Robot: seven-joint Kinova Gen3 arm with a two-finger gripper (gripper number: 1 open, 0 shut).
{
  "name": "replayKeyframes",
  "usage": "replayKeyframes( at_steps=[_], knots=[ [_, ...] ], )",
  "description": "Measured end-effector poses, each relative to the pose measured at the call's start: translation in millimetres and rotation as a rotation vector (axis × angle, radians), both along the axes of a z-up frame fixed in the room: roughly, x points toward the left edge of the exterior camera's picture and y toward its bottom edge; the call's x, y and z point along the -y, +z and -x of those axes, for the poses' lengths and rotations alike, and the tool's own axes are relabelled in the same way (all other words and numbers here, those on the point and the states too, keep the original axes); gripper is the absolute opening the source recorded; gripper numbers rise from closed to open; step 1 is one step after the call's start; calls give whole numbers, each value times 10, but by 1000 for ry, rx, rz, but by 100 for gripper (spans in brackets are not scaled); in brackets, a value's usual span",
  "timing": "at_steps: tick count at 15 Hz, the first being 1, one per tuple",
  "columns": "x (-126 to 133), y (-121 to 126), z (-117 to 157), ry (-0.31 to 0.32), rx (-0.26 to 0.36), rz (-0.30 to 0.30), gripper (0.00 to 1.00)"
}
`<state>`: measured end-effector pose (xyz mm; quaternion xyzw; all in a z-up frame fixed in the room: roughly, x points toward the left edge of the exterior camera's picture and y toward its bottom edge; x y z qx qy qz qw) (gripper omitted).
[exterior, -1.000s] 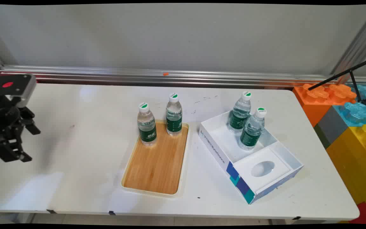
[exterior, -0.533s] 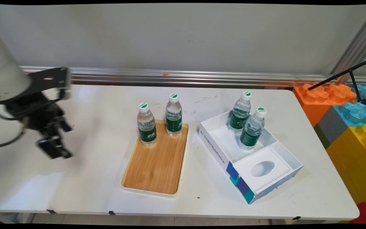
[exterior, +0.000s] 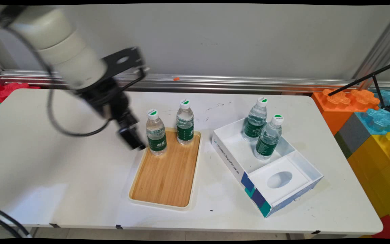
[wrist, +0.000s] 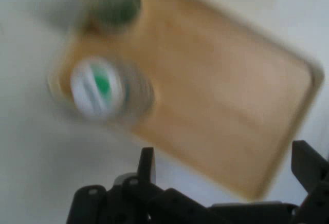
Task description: Pick up the green bottle from the white box
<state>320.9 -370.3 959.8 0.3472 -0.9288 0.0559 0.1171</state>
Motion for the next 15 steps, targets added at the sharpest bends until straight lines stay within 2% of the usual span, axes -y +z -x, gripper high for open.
replayKeyframes(
  at_steps=[4,8,12,15],
  knots=[
    [419,117,395,-8,-84,82,100],
    [818,100,718,-25,-165,153,100],
    [1138,-78,982,-61,-211,213,100],
    [1371,-313,1197,-106,-233,249,100]
  ],
)
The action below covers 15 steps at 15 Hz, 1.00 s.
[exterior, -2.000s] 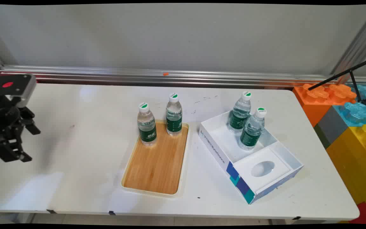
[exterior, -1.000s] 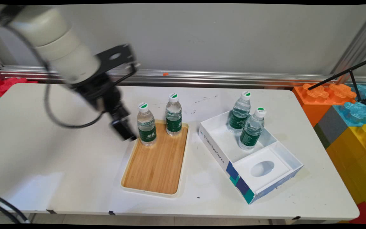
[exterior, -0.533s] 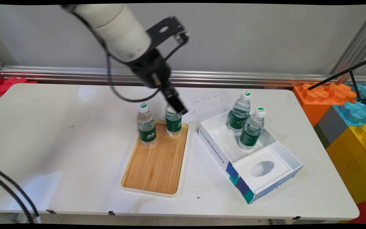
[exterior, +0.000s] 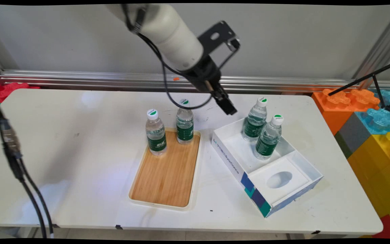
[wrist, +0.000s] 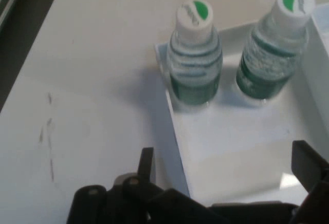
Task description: Pick up the green bottle from the white box
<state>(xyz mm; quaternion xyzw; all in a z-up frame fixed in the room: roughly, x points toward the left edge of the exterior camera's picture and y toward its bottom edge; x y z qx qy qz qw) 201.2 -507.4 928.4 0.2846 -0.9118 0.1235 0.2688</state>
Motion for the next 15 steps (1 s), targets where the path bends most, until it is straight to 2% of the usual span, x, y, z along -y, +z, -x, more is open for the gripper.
replayKeyframes(
  at_steps=[7,15],
  knots=[
    [438,-618,424,-74,0,56,100],
    [778,-1073,729,-101,-32,63,100]
  ],
)
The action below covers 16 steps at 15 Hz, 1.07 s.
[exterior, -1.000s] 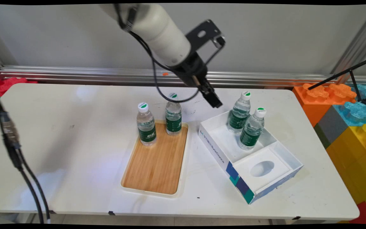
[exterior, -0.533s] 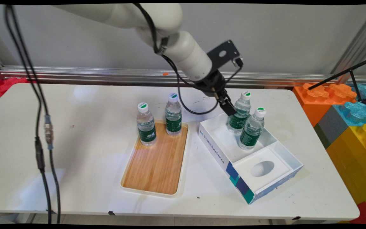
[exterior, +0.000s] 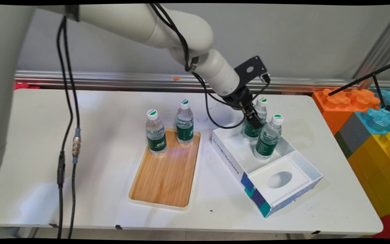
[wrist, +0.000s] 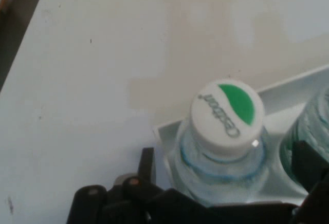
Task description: Pick up the green bottle from the white box, then place the picked object on the tray
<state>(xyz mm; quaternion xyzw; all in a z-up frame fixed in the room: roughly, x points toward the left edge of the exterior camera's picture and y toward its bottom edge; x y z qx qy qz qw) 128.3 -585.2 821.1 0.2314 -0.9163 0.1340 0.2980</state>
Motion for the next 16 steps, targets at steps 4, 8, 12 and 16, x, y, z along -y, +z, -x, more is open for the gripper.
replayKeyframes(
  at_steps=[4,8,12,16],
  knots=[
    [108,-157,76,-7,-12,-3,100],
    [180,-281,105,-13,-24,-12,100],
    [215,-343,108,-23,-37,-20,0],
    [203,-347,65,-32,-39,-26,0]
  ],
)
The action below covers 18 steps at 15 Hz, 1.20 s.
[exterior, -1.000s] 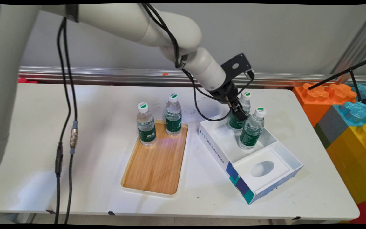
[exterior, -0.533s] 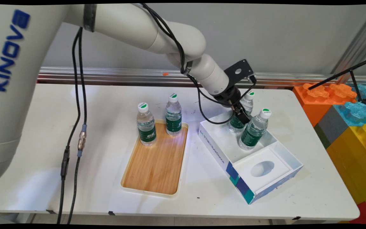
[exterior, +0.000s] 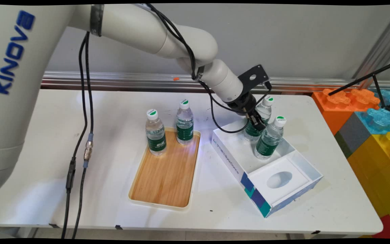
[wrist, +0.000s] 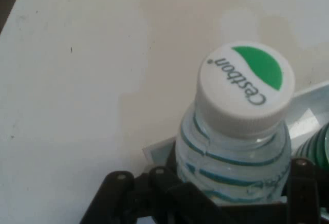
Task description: Place the picked object on the tray
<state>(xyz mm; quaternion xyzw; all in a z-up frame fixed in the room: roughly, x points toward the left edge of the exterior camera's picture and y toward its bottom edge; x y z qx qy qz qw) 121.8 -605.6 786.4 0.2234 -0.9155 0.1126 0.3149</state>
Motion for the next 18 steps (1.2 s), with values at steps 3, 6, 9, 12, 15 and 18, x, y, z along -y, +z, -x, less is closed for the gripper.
replayKeyframes(
  at_steps=[3,6,9,12,15,18],
  knots=[
    [-25,38,-45,-5,-3,-4,0],
    [-34,164,-101,-7,-15,2,0],
    [-41,410,-155,-8,-33,14,0],
    [-76,725,-188,-12,-55,24,0],
    [-123,1034,-217,-7,-67,38,0],
    [-226,1403,-250,6,-69,53,0]
  ],
)
